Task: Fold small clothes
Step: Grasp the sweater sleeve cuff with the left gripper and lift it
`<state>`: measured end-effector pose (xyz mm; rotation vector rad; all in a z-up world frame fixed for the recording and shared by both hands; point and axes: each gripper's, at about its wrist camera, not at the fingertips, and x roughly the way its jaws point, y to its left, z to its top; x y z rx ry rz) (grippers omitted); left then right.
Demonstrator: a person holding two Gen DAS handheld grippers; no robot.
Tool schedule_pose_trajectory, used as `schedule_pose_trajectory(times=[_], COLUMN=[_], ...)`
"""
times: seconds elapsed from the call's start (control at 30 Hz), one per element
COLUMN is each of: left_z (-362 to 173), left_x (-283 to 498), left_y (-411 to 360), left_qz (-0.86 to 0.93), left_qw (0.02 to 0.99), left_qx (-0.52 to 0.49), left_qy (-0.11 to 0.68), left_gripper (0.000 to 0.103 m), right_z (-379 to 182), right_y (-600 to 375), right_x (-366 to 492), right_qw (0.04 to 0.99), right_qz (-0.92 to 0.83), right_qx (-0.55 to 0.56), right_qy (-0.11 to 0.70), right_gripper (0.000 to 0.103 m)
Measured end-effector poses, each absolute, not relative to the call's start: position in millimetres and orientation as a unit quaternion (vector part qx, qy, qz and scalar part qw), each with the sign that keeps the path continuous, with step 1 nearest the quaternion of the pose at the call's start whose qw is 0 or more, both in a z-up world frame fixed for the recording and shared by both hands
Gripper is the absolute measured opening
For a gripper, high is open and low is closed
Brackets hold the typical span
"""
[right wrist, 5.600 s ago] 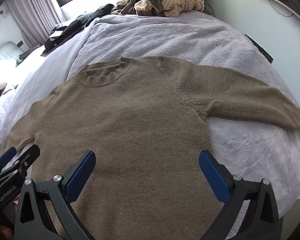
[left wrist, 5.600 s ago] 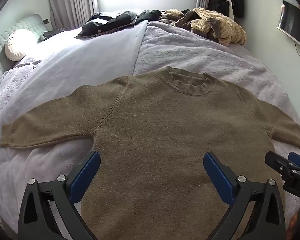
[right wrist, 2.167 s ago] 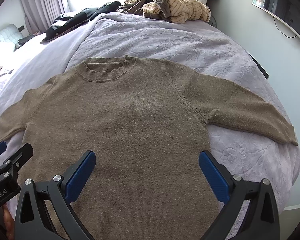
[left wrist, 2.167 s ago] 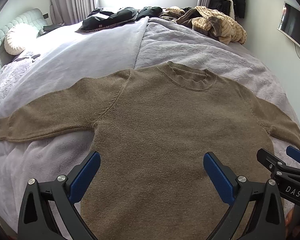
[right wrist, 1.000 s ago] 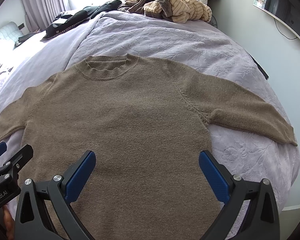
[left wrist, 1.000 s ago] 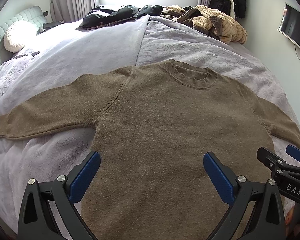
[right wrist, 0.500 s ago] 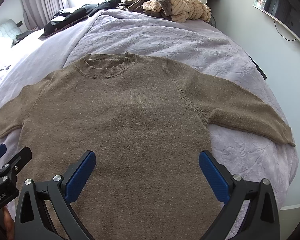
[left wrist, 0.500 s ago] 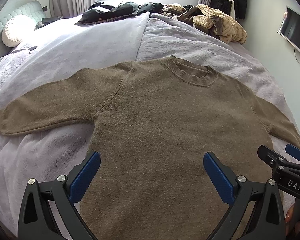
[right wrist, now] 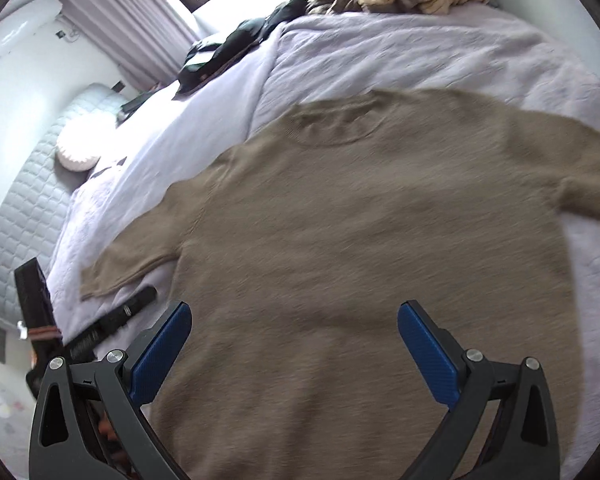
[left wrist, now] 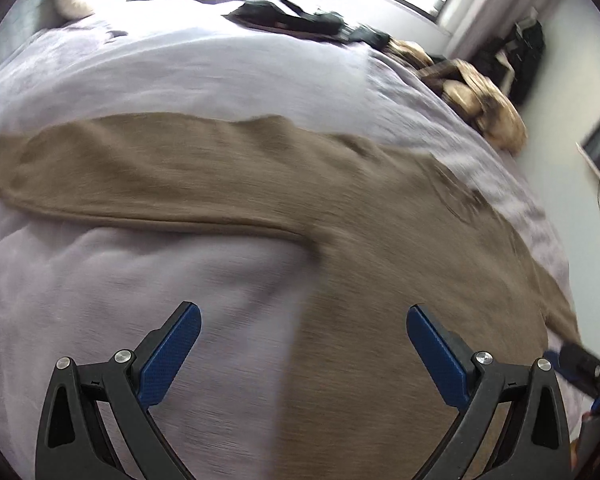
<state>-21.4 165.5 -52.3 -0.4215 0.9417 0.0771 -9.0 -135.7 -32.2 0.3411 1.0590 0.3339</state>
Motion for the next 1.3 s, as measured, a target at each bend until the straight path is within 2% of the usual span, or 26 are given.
schedule_pose_trajectory(times=[0.3,0.53,0.6,0.67,0.7,0.73,0.77,1.03,1.17,1.3], left_z=[-96.9,-105.4,-103.1,-101.0,-101.7,-103.3,-102.4,-35.8,12.5,40.8], left_x=[-26.0,16.2,9.9,5.6,3.7,1.9,-0.3,8.0,28.9,63.8], left_y=[335.7,378.7,382.3,385.8,387.7,391.3,393.4,345.8,284.0,210.4], left_qz=[0.133,0.164,0.177,0.186,0.179,0.163,0.153,0.031,-0.063,-0.126], left_qw=[0.824,0.825,0.828,0.829,0.828,0.826,0.826,0.892,0.912,0.918], left_qx=[-0.399,-0.402,-0.409,-0.411,-0.419,-0.432,-0.438,-0.369,-0.331,-0.284], left_qy=[0.379,0.362,0.34,0.331,0.327,0.323,0.319,0.26,0.234,0.247], left_gripper=[0.103,0.103,0.091,0.046,0.032,0.011,0.008,0.008,0.008,0.008], right_z=[-37.4,-31.7,-33.4,-36.8,-39.2,-41.6,-43.9,-48.8,-42.1,-37.2], right_y=[-90.4,-64.8,-60.7,-56.0,-53.3,-51.0,-49.0,-51.8,-74.9,-111.6], right_x=[-5.9,-5.4,-5.4,-4.8,-4.3,-3.5,-2.9,-2.6,-2.7,-3.7], right_qw=[0.816,0.813,0.809,0.804,0.801,0.797,0.794,0.79,0.796,0.808], right_qz=[0.192,0.208,0.213,0.218,0.223,0.227,0.23,0.256,0.258,0.243], right_qx=[0.152,0.139,0.134,0.13,0.129,0.128,0.128,0.15,0.178,0.201], right_qy=[0.523,0.526,0.531,0.537,0.541,0.545,0.547,0.537,0.517,0.498], right_gripper=[0.103,0.103,0.103,0.103,0.103,0.103,0.103,0.103,0.103,0.103])
